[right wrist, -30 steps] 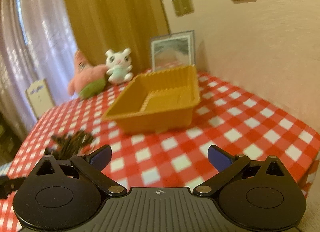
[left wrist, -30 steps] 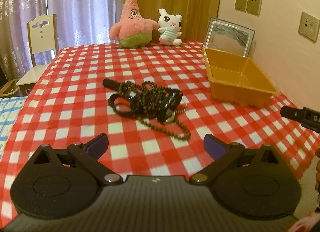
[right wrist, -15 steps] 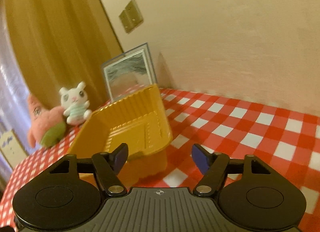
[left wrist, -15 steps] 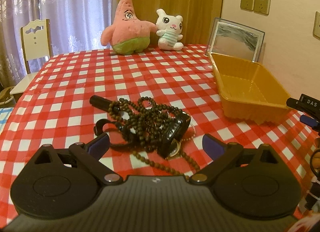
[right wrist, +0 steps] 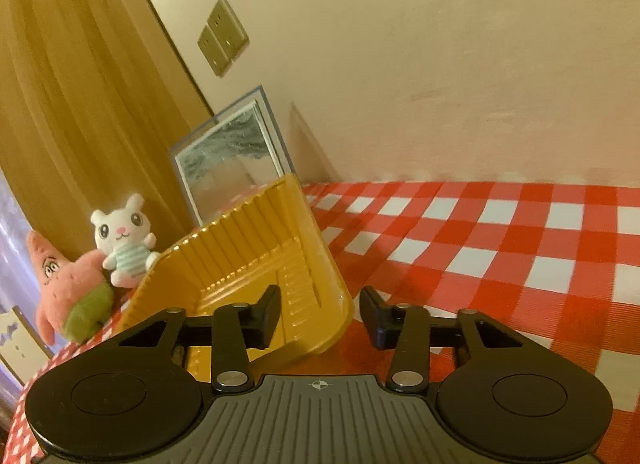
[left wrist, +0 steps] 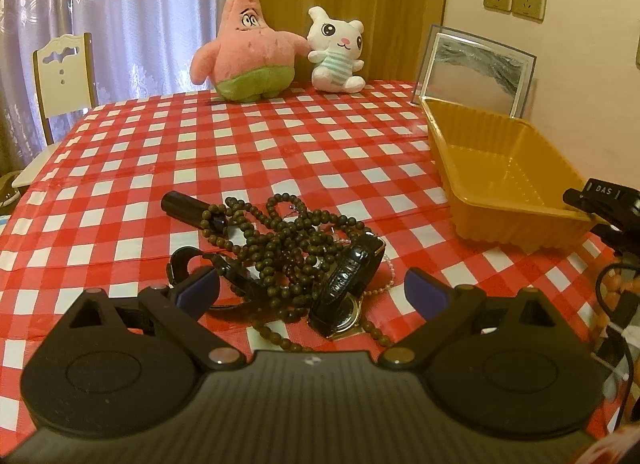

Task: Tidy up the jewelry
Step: 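Grasp the orange tray rim with the right tool while the left tool reaches the black watch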

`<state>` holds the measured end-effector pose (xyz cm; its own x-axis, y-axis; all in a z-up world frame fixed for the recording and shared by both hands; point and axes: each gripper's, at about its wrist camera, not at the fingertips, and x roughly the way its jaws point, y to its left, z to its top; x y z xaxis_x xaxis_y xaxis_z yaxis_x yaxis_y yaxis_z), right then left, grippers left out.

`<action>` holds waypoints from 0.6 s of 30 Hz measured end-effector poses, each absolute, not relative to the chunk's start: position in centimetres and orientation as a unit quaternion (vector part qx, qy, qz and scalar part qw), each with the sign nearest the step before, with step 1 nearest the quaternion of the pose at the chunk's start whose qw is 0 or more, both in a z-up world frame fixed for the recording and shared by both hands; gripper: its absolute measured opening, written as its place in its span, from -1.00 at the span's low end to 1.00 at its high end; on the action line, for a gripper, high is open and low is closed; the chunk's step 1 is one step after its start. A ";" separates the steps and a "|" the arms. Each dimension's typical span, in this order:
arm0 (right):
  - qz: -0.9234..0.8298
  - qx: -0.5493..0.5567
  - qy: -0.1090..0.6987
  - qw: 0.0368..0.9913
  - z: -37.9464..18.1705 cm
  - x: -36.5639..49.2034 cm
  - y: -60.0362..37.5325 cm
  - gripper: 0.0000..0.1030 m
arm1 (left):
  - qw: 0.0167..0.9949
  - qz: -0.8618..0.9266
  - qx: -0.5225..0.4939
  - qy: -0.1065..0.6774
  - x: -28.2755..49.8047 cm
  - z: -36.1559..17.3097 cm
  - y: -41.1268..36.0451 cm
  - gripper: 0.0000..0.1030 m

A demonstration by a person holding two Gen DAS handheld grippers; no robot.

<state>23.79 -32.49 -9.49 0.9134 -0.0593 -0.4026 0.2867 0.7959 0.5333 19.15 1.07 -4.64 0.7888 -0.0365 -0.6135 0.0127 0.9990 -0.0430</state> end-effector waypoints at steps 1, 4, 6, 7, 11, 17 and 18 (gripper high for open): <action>-0.085 0.312 0.188 0.927 -9.6 24.0 -32.7 -0.51 | 0.945 -0.013 -0.018 0.326 19.2 -4.7 1.1 0.91; -0.076 0.303 0.185 0.932 -9.5 24.0 -33.0 -0.79 | 0.944 -0.014 -0.017 0.328 19.2 -4.9 1.0 0.91; -0.068 0.294 0.187 0.935 -9.1 23.7 -33.3 -0.87 | 0.945 -0.015 -0.015 0.327 19.1 -4.9 0.9 0.90; -0.068 0.292 0.189 0.935 -8.9 23.5 -33.5 -0.87 | 0.945 -0.017 -0.014 0.325 18.9 -4.8 0.8 0.89; -0.065 0.281 0.189 0.939 -8.1 22.0 -34.2 -0.87 | 0.947 -0.021 -0.011 0.320 18.5 -4.6 0.7 0.87; -0.051 0.256 0.198 0.945 -6.2 19.1 -35.1 -0.86 | 0.951 -0.034 0.007 0.308 17.5 -4.5 0.3 0.77; -0.047 0.253 0.203 0.945 -6.1 18.7 -35.2 -0.86 | 0.951 -0.036 0.015 0.306 17.5 -4.5 0.1 0.75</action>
<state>18.73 -35.22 -6.08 0.9136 0.0143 -0.4064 0.1906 0.8677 0.4590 17.46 0.11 -4.54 0.8105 -0.0594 -0.5827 0.0774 0.9970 0.0059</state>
